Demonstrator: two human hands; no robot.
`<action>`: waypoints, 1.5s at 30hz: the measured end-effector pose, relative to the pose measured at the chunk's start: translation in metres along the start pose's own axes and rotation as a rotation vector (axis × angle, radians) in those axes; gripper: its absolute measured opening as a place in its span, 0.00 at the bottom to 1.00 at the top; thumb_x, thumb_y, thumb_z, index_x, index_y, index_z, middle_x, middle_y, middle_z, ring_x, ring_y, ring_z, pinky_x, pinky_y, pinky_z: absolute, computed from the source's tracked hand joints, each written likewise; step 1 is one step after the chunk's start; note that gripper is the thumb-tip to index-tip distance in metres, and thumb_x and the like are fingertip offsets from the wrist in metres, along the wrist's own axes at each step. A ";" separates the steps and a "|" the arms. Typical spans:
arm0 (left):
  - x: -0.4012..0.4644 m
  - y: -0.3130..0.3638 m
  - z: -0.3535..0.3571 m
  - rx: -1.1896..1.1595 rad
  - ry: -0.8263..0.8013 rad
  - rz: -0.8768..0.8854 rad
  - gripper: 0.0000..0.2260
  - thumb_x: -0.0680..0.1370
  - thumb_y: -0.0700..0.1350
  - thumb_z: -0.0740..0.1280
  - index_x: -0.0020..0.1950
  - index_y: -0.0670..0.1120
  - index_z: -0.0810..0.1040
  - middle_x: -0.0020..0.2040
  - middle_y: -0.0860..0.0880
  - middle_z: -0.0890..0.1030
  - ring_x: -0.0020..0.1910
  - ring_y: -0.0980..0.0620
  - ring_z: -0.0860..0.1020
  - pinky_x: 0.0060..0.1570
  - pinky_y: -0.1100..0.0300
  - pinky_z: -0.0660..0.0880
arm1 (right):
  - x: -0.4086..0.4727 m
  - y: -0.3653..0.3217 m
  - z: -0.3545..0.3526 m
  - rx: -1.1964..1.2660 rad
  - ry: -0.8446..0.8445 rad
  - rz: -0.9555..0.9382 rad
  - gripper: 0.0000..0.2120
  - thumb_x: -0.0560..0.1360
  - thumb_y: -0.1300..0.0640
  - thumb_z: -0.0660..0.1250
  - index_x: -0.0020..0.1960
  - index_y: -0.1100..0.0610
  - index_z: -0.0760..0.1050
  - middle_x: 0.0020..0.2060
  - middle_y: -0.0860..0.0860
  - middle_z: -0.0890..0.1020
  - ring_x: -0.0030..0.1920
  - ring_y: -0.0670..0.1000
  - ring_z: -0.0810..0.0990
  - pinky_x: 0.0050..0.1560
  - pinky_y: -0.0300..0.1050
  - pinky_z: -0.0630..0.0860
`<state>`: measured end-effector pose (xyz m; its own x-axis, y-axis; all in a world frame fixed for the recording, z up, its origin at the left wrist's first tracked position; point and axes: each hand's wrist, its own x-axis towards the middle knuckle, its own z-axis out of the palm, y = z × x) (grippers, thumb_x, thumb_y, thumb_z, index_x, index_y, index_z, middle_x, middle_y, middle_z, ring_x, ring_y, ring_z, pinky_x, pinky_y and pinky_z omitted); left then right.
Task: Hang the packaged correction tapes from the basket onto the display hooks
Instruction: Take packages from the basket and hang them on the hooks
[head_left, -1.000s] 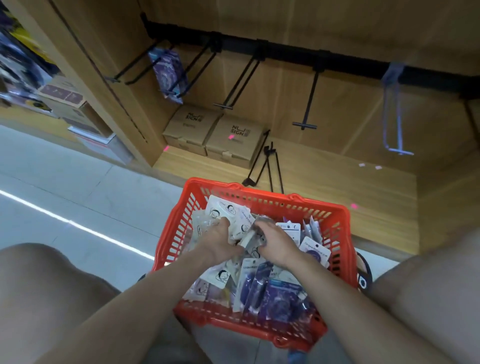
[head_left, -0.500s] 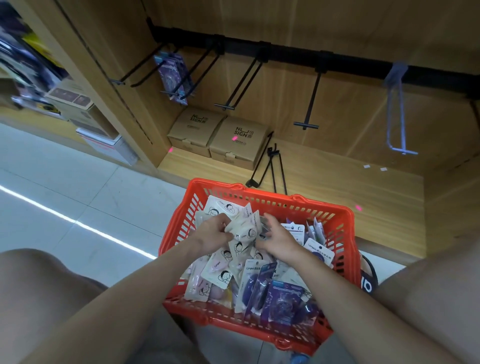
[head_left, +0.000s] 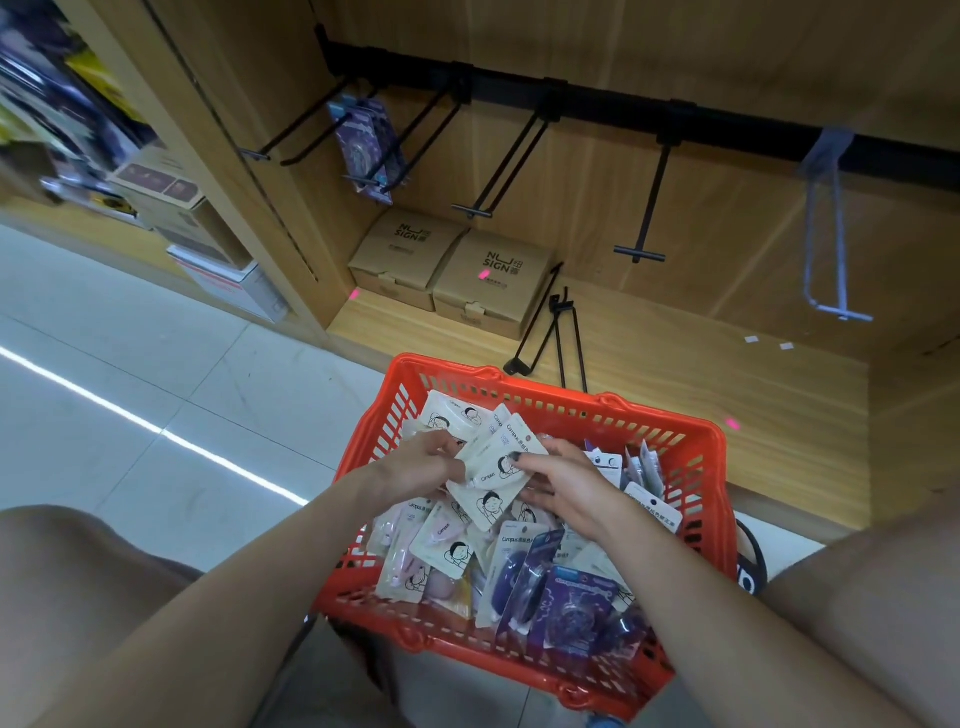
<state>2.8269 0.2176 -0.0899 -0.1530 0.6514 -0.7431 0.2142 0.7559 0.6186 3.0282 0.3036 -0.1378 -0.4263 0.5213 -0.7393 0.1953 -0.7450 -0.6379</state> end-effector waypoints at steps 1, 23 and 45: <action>0.001 0.000 0.001 0.017 -0.008 -0.005 0.05 0.79 0.39 0.69 0.52 0.44 0.75 0.56 0.39 0.82 0.54 0.42 0.83 0.60 0.51 0.82 | -0.001 0.000 0.000 0.011 0.011 0.011 0.17 0.77 0.64 0.74 0.64 0.58 0.75 0.55 0.58 0.87 0.51 0.54 0.86 0.48 0.47 0.84; 0.025 -0.014 -0.018 0.539 0.403 0.046 0.25 0.77 0.47 0.73 0.70 0.43 0.70 0.62 0.41 0.76 0.51 0.45 0.76 0.46 0.56 0.72 | 0.012 -0.010 0.010 0.020 0.063 -0.008 0.15 0.79 0.68 0.68 0.65 0.62 0.79 0.57 0.63 0.85 0.53 0.61 0.85 0.54 0.57 0.81; 0.025 -0.010 -0.019 0.427 0.418 0.035 0.16 0.82 0.39 0.63 0.70 0.43 0.73 0.68 0.36 0.69 0.52 0.38 0.80 0.53 0.49 0.79 | 0.035 -0.008 0.020 0.139 0.063 0.045 0.20 0.77 0.68 0.71 0.67 0.59 0.77 0.60 0.61 0.85 0.61 0.61 0.84 0.62 0.59 0.79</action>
<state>2.8023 0.2279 -0.1097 -0.4870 0.7111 -0.5070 0.5814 0.6972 0.4194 2.9945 0.3194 -0.1543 -0.3626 0.5080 -0.7813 0.0866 -0.8164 -0.5710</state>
